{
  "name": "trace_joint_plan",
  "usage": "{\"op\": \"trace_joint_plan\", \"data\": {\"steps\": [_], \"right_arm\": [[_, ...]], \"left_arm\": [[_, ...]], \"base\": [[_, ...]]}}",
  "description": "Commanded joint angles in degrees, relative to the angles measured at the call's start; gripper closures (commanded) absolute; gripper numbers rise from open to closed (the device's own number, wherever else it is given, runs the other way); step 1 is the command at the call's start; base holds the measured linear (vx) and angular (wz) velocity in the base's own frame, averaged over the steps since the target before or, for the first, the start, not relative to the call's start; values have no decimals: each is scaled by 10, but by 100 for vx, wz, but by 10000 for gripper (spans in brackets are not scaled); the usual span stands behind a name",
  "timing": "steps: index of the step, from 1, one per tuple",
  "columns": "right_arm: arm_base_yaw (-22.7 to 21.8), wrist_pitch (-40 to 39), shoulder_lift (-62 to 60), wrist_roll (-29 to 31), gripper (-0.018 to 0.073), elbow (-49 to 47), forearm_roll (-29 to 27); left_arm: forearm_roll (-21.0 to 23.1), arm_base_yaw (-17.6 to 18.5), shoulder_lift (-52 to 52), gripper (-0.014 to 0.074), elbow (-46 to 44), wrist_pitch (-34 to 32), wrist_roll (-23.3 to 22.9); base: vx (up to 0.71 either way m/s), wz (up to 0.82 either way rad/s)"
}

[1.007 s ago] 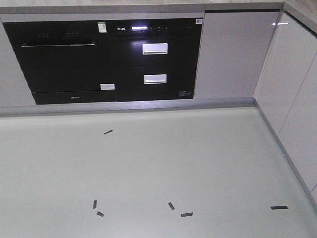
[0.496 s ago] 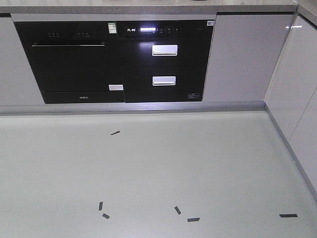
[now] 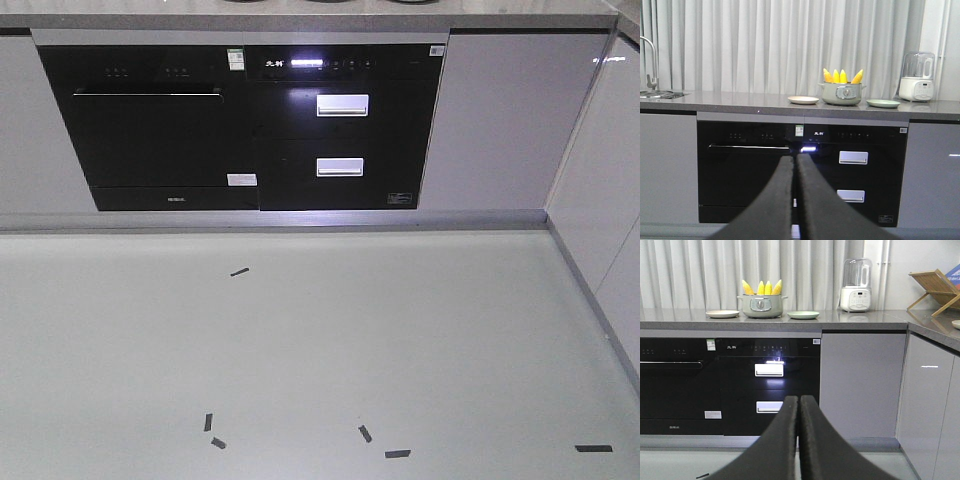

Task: Distribute corn equally
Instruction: 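Drive the base toward the counter with the corn pot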

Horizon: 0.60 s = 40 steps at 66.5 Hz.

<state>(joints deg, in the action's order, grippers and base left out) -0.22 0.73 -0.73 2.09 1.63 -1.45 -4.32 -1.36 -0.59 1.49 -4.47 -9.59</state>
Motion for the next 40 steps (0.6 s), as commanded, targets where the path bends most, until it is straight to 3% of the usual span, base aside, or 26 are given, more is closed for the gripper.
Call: {"op": "trace_joint_plan", "data": {"steps": [1, 40], "right_arm": [[0, -43, -2, 6, 562, 4, 0], [0, -43, -2, 6, 562, 4, 0]], "left_arm": [[6, 1, -10, 603, 9, -43, -4], [6, 1, -10, 603, 9, -43, -4]], "base": [[6, 2], [7, -1]]}}
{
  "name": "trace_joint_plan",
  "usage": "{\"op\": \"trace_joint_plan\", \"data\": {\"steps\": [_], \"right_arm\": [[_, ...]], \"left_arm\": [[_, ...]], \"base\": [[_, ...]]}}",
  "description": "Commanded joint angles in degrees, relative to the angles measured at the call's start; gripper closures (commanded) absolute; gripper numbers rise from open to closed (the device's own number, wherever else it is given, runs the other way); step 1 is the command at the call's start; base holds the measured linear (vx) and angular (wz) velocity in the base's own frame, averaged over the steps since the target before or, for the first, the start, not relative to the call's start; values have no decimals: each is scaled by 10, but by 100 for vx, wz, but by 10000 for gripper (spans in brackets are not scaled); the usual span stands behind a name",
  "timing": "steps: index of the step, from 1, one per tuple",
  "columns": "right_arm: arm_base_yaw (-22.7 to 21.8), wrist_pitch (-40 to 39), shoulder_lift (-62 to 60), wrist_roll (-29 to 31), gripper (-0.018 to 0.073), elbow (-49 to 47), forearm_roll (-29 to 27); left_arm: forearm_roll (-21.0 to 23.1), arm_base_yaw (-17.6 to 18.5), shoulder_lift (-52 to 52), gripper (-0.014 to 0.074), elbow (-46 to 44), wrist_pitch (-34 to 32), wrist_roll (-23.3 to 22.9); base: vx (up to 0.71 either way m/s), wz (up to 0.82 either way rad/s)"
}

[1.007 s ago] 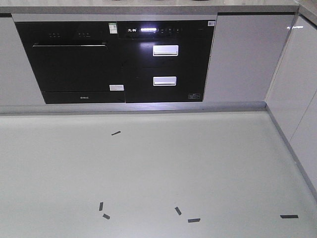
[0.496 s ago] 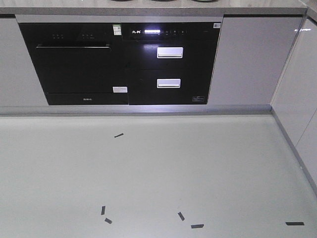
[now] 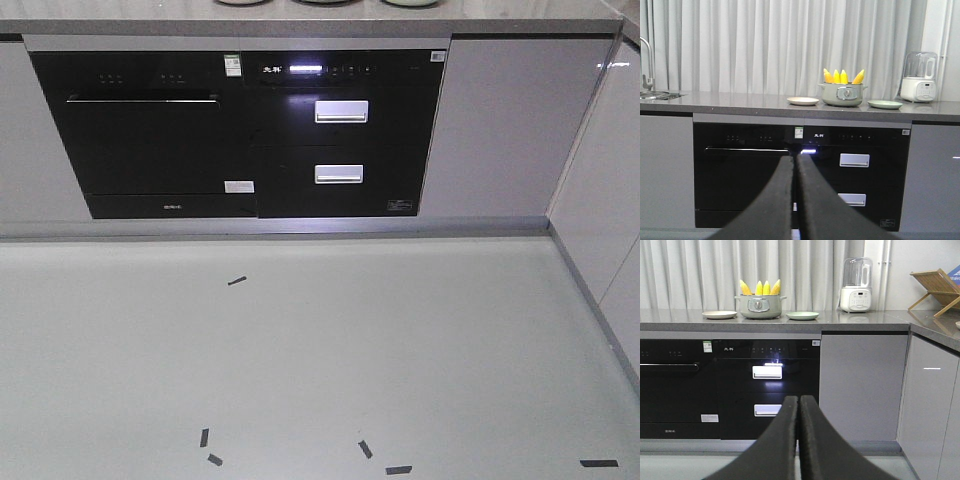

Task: Distribute corn equally
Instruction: 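Drive the base toward the counter with the corn pot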

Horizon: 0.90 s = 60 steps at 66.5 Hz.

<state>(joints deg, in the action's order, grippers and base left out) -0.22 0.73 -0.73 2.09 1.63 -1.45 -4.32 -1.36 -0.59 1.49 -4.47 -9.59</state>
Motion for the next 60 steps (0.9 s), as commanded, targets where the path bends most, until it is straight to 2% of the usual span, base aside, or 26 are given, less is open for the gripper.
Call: {"op": "trace_joint_plan", "data": {"steps": [1, 60], "right_arm": [[0, -43, -2, 6, 562, 4, 0], [0, -43, -2, 6, 562, 4, 0]], "left_arm": [[6, 1, -10, 603, 9, -43, -4], [6, 1, -10, 603, 9, -43, -4]], "base": [[8, -3], [8, -2]]}}
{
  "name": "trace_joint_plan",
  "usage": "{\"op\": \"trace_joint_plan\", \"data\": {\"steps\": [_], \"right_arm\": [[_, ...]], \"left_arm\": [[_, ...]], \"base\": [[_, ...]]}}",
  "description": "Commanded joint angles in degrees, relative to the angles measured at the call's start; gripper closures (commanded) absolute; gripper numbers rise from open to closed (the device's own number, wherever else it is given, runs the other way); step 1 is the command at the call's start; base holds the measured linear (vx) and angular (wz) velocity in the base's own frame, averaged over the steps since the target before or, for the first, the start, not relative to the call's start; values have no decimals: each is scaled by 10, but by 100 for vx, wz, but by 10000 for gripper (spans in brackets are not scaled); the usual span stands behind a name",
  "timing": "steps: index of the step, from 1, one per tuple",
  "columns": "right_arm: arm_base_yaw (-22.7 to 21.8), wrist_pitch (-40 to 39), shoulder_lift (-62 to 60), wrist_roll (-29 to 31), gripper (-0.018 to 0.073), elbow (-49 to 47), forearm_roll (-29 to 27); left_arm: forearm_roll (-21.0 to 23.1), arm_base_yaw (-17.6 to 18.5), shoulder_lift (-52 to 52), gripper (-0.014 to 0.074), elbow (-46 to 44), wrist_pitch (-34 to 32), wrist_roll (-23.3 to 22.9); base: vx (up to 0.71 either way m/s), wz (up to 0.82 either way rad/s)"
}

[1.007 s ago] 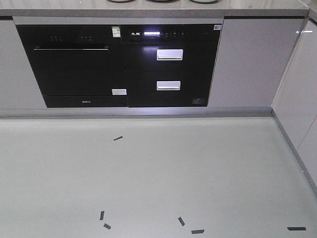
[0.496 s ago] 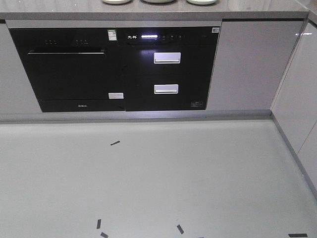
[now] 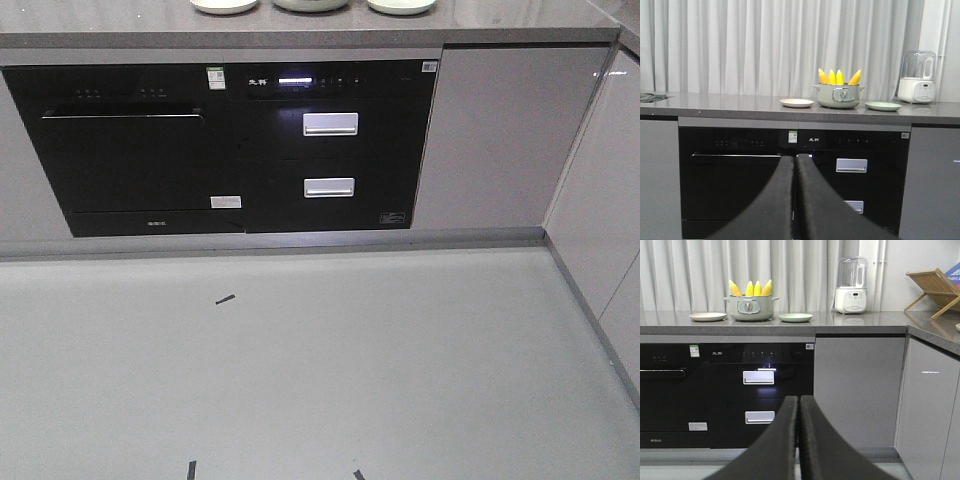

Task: Distribute corn equally
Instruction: 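Drive the base toward the counter with the corn pot, then continue driving forward until the pot and plates are centered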

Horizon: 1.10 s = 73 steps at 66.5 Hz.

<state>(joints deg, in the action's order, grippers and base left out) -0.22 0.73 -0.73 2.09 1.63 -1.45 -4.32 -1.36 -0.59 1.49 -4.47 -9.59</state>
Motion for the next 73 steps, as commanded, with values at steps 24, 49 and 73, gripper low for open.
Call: {"op": "trace_joint_plan", "data": {"steps": [24, 49, 73], "right_arm": [[0, -43, -2, 6, 562, 4, 0], [0, -43, -2, 6, 562, 4, 0], [0, -43, -2, 6, 562, 4, 0]], "left_arm": [[6, 1, -10, 603, 9, -43, -4], [6, 1, -10, 603, 9, -43, -4], [6, 1, -10, 603, 9, -43, -4]], "base": [[9, -3], [10, -5], [10, -5]]}}
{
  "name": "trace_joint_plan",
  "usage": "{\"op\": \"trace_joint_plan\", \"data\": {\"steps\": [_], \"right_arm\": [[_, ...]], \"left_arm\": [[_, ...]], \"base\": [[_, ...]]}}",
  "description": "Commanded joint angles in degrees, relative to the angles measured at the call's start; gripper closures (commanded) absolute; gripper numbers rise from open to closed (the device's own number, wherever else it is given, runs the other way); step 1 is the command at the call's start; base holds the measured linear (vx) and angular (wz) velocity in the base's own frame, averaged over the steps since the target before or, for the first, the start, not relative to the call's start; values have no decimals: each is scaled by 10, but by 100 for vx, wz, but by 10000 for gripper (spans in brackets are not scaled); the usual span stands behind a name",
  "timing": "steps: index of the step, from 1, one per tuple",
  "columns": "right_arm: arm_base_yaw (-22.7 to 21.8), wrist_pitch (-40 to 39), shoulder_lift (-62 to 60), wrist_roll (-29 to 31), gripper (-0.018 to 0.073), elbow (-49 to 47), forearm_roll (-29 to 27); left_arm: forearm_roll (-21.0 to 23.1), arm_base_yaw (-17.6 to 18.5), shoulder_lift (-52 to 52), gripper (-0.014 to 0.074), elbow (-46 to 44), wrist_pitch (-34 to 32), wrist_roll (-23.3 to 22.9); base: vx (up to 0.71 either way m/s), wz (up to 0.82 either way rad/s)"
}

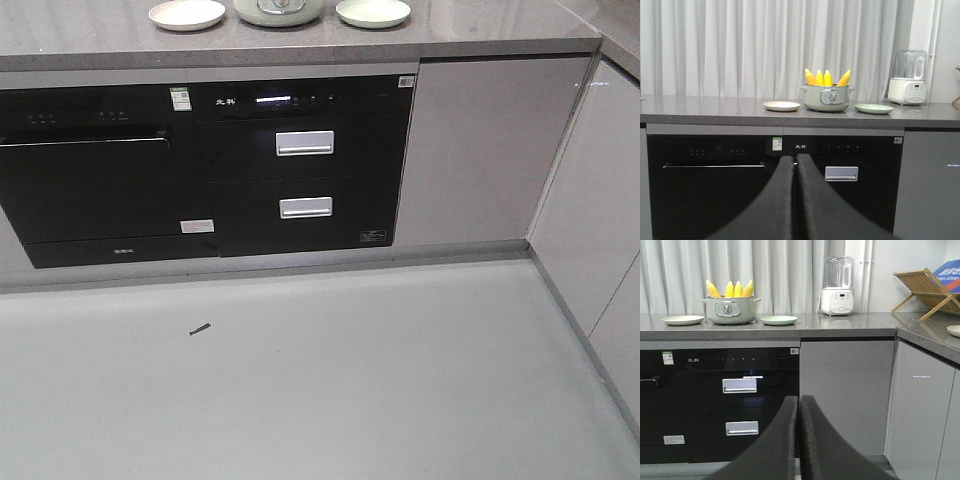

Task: Distribute corn equally
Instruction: 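Continue driving forward until the pot and plates are centered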

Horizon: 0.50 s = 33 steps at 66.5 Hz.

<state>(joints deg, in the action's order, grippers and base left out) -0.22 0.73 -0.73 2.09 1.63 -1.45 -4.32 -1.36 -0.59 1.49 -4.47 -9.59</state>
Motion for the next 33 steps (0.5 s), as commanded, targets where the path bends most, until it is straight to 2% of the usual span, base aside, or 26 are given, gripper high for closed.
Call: {"op": "trace_joint_plan", "data": {"steps": [1, 33], "right_arm": [[0, -43, -2, 6, 562, 4, 0], [0, -43, -2, 6, 562, 4, 0]], "left_arm": [[6, 1, -10, 603, 9, -43, -4], [6, 1, -10, 603, 9, -43, -4]], "base": [[10, -5], [11, 0]]}}
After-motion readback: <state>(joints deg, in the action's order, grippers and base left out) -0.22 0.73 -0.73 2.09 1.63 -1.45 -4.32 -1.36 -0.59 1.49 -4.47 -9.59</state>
